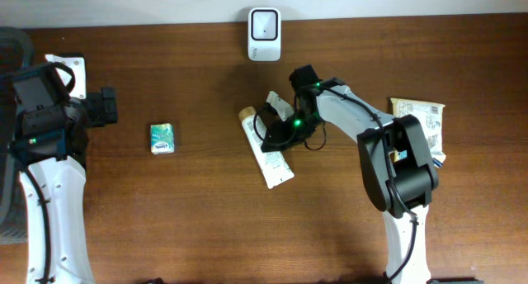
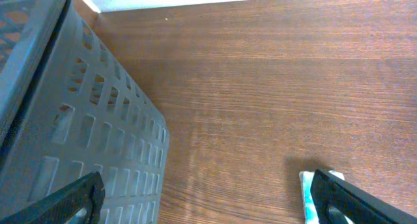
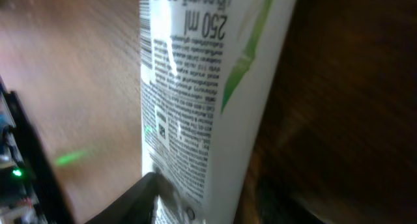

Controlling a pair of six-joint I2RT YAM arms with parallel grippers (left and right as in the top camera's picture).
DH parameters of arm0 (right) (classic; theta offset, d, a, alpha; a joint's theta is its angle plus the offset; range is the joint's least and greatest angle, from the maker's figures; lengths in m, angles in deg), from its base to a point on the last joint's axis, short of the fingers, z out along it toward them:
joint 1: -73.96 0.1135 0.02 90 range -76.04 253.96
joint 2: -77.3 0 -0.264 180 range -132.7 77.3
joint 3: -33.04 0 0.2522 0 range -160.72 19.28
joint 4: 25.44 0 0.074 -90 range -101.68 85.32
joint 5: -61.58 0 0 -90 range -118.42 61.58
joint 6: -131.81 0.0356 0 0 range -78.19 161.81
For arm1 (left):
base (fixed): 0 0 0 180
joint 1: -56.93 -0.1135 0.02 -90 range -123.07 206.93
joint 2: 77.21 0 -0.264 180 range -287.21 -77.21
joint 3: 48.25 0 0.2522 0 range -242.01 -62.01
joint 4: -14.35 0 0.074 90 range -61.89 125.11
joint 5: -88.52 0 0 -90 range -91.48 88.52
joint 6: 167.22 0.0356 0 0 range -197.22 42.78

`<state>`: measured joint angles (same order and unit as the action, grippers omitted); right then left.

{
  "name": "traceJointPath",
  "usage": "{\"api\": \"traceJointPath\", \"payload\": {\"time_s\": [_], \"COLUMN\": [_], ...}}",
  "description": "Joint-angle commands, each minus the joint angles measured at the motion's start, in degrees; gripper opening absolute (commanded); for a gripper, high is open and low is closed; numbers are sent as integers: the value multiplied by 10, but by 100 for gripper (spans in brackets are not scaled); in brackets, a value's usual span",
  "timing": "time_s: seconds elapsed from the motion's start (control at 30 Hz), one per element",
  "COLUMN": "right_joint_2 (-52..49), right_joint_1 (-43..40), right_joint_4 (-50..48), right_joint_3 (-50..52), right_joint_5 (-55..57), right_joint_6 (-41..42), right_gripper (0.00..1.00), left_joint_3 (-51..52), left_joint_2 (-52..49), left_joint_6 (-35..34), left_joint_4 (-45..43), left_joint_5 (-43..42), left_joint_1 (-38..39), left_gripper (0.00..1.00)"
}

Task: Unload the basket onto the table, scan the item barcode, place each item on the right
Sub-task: 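Grasp the white tube with the right gripper, then lift the white tube up to the barcode scanner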

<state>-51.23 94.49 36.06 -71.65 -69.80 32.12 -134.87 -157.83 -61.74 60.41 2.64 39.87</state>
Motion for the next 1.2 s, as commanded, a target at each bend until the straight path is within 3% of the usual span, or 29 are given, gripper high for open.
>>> {"api": "traceJointPath", "payload": {"time_s": [0.0,0.07,0.1,0.13,0.37,0.73,0.9,1.17], "right_joint_2": [-9,-9,-9,-9,9,285,366,453], "right_joint_1": [-3,-3,-3,-3,-11,-68,-86,-86], "right_joint_4": [0,-2,-2,-2,-13,-9,-13,-28], "right_joint_3": [12,14,14,14,9,7,7,7], "right_joint_5": [-4,-4,-5,-7,-116,-135,-144,-156], "right_joint_6": [-8,-4,-3,-3,-3,57,10,12], "right_gripper": [36,29,20,5,4,4,4,4], "left_joint_3": [-5,-5,-5,-5,-5,-5,-5,-5], "left_joint_2": [7,7,7,7,7,7,7,7], "left_joint_6": [7,7,7,7,7,7,7,7], "left_joint_4": [-1,-1,-1,-1,-1,-1,-1,-1], "left_joint_5": [2,2,2,2,2,2,2,2], "left_joint_1": [-1,-1,-1,-1,-1,-1,-1,-1], "left_gripper": [99,99,99,99,99,99,99,99]}}
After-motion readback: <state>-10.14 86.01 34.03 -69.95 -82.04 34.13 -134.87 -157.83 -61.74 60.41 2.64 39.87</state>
